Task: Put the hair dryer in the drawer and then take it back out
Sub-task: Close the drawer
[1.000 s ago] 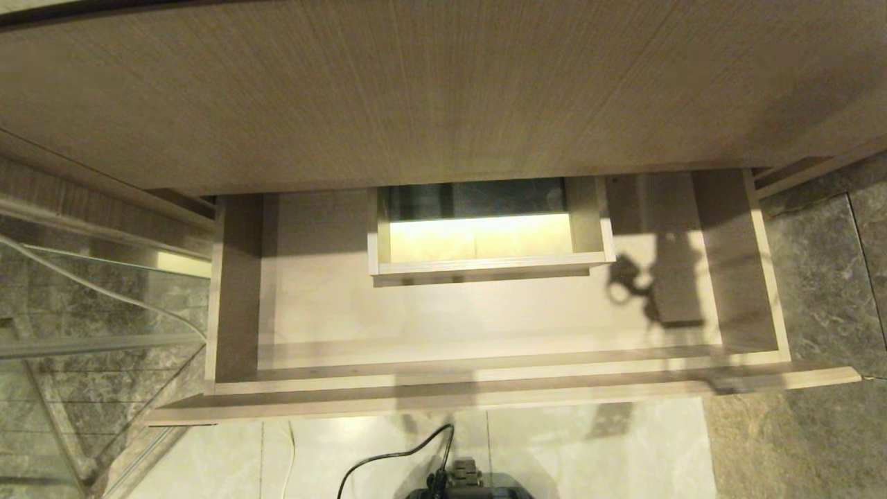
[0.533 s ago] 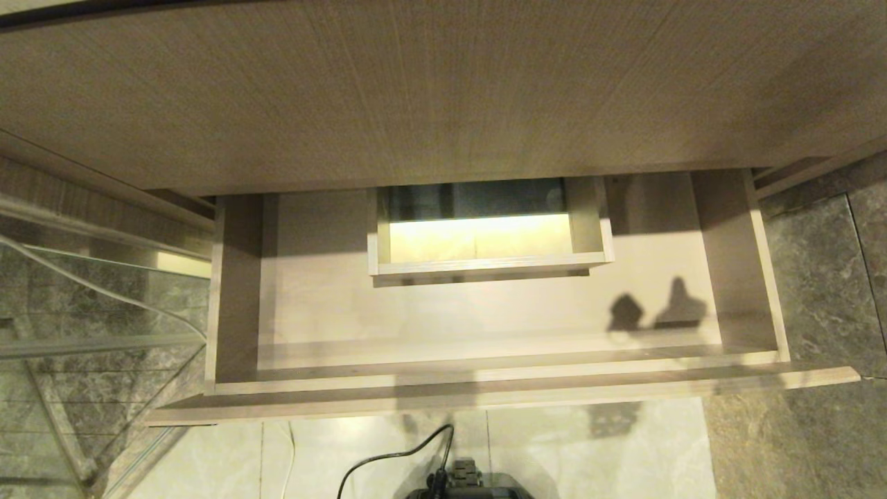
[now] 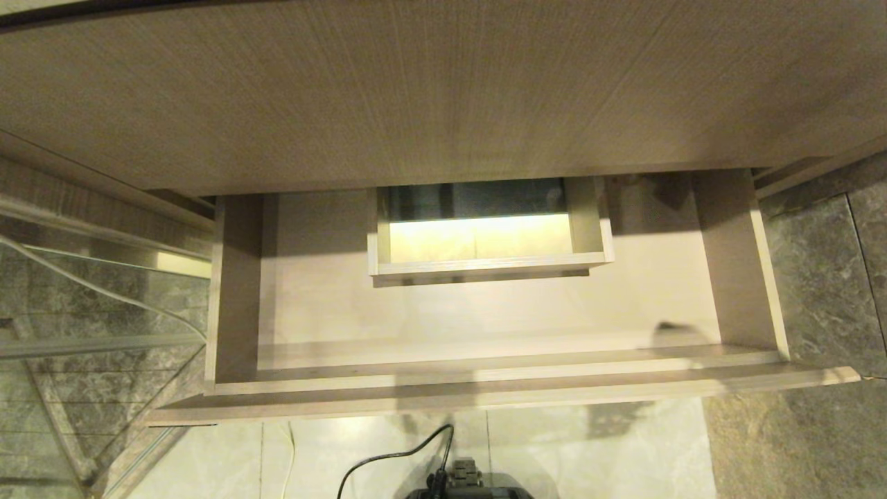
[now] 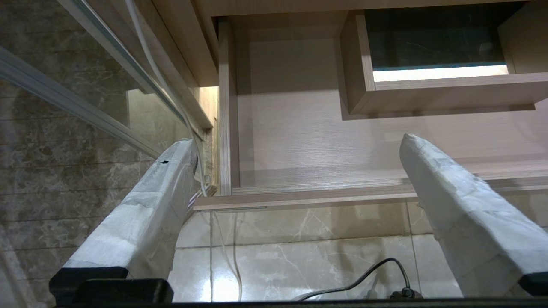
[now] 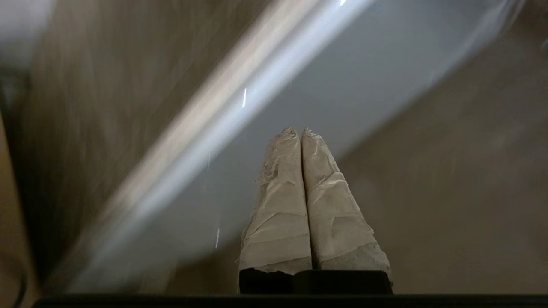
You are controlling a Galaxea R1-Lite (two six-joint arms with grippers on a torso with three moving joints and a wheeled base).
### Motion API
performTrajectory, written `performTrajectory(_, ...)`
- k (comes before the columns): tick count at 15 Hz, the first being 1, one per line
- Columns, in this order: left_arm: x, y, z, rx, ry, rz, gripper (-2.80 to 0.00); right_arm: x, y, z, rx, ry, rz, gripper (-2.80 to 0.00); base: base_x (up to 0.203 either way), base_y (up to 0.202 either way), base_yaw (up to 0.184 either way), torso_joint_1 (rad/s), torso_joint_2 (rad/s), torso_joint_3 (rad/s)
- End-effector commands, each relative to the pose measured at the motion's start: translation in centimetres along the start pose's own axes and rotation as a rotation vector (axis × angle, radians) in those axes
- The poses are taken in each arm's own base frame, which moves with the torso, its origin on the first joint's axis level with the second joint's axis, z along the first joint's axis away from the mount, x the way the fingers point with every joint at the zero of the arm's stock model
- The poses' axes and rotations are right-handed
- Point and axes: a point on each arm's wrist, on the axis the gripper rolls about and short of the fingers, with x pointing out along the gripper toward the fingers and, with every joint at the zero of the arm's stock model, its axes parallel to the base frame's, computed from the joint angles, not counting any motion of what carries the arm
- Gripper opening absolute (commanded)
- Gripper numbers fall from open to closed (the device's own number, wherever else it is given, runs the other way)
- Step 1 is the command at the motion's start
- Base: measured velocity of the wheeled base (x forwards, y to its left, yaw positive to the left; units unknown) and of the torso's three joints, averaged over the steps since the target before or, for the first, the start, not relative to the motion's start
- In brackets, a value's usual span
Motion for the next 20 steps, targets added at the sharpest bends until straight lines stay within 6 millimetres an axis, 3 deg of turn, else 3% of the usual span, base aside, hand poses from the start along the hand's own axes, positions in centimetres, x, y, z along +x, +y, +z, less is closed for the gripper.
performTrajectory(1,0.1,0.0,-1.1,0.000,0.038,0.001,0.00,0.9,1.5,-1.1,-0.033,0.308,0.046,-2.80,0.000,0.000,0.000,0.000,0.00,0.000)
performTrajectory(3,0.1,0.0,-1.1,0.000,0.038,0.001,0.00,2.9,2.2,-1.4,-0.010,0.536,0.080,-2.80,0.000,0.000,0.000,0.000,0.00,0.000)
performTrajectory(6,0.1,0.0,-1.1,0.000,0.038,0.001,0.00,8.5,3.7,-1.2,0.159,0.715,0.215,-2.80,0.000,0.000,0.000,0.000,0.00,0.000)
performTrajectory(11,0.1,0.0,-1.1,-0.002,0.038,0.001,0.00,17.7,5.7,-0.2,0.190,0.892,0.402,-2.80,0.000,0.000,0.000,0.000,0.00,0.000)
performTrajectory(16,0.1,0.0,-1.1,-0.001,0.038,0.001,0.00,27.2,8.0,2.3,0.264,0.793,0.414,-2.80,0.000,0.000,0.000,0.000,0.00,0.000)
performTrajectory(20,0.1,0.0,-1.1,0.000,0.038,0.001,0.00,31.4,9.5,5.1,0.345,0.591,0.420,-2.80,0.000,0.000,0.000,0.000,0.00,0.000)
